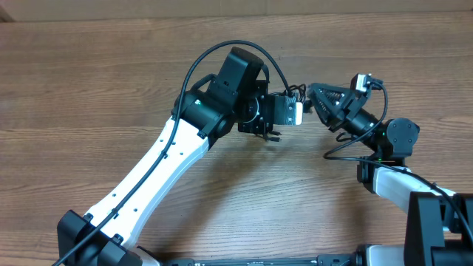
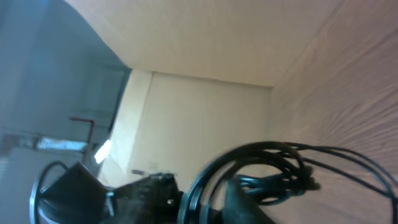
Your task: Untangle cables
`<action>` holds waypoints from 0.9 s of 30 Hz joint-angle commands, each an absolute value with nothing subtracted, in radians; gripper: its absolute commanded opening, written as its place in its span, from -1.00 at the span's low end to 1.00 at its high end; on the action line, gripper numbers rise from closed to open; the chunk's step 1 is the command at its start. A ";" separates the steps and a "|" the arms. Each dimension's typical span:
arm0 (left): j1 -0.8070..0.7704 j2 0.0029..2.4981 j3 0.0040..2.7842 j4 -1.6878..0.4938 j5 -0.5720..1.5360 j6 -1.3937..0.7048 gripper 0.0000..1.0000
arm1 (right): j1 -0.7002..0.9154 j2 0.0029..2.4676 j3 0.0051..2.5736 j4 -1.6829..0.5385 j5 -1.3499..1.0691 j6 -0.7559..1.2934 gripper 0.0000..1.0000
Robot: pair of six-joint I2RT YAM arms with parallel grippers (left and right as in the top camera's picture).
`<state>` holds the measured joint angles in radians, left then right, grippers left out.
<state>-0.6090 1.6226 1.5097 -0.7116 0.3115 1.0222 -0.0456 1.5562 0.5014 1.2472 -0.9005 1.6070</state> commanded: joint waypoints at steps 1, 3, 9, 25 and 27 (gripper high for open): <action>-0.609 1.629 1.512 -0.712 0.295 1.006 -0.91 | -0.058 1.555 0.512 1.248 -0.897 1.543 0.29; -0.609 1.627 1.512 -0.721 0.295 1.007 -0.92 | -0.065 1.555 0.512 1.246 -0.902 1.517 0.44; -0.609 1.626 1.512 -0.745 0.296 1.010 -0.92 | -0.075 1.555 0.512 1.243 -0.911 1.482 0.75; -0.590 1.570 1.518 -0.842 0.519 0.864 -0.92 | -0.075 1.555 0.512 1.242 -0.919 1.078 0.82; -0.567 1.547 1.518 -0.842 0.580 0.781 -0.91 | -0.075 1.555 0.512 1.242 -0.919 1.045 0.82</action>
